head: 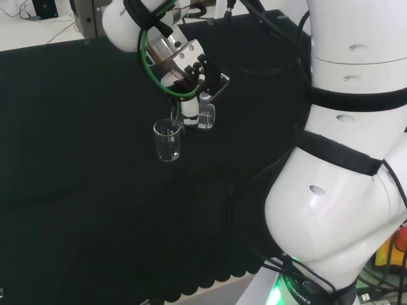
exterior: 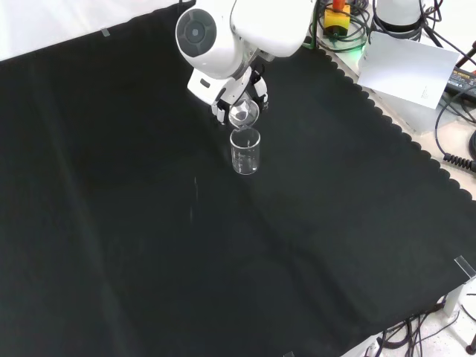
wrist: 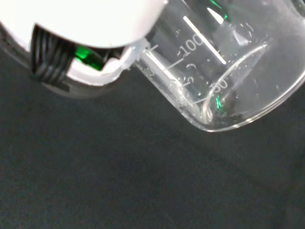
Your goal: Pour the water from the handheld beaker into the one on the table.
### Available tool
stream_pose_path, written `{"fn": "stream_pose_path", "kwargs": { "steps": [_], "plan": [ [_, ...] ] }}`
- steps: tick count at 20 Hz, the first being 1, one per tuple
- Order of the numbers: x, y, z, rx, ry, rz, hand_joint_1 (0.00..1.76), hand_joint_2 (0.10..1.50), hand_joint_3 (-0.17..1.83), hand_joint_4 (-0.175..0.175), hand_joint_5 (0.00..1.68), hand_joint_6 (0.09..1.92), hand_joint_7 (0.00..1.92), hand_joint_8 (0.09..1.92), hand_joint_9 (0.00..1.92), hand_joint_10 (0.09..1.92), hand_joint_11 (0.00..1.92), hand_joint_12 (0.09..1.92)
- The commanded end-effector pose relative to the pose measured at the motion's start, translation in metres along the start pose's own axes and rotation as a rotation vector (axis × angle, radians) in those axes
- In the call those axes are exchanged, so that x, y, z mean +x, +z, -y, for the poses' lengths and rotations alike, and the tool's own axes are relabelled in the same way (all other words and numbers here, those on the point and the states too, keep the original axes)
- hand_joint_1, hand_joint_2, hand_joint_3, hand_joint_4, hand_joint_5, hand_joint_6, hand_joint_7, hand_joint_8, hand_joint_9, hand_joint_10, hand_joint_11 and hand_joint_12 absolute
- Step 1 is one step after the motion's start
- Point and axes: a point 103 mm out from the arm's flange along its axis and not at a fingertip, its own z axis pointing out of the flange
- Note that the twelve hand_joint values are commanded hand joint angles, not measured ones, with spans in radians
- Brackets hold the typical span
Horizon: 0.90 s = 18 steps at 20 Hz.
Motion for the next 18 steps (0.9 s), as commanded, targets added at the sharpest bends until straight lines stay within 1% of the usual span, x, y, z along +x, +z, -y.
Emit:
{"fn": "stream_pose_path", "kwargs": {
  "steps": [1, 11, 13, 18],
  "plan": [
    [0.002, -0.002, -0.001, 0.022, 0.017, 0.031, 1.33, 0.63, 0.60, -0.175, 1.46, 0.27, 1.52, 0.21, 1.81, 0.09, 1.51, 0.49],
    [0.005, -0.012, 0.000, 0.053, 0.056, 0.092, 1.33, 0.63, 0.59, -0.175, 1.46, 0.26, 1.52, 0.21, 1.81, 0.09, 1.51, 0.49],
    [0.007, -0.014, 0.001, 0.055, 0.063, 0.117, 1.33, 0.63, 0.59, -0.175, 1.46, 0.26, 1.52, 0.21, 1.81, 0.09, 1.51, 0.49],
    [0.009, -0.018, 0.003, 0.069, 0.072, 0.133, 1.33, 0.63, 0.59, -0.175, 1.46, 0.26, 1.52, 0.21, 1.81, 0.09, 1.51, 0.49]
  ]
}}
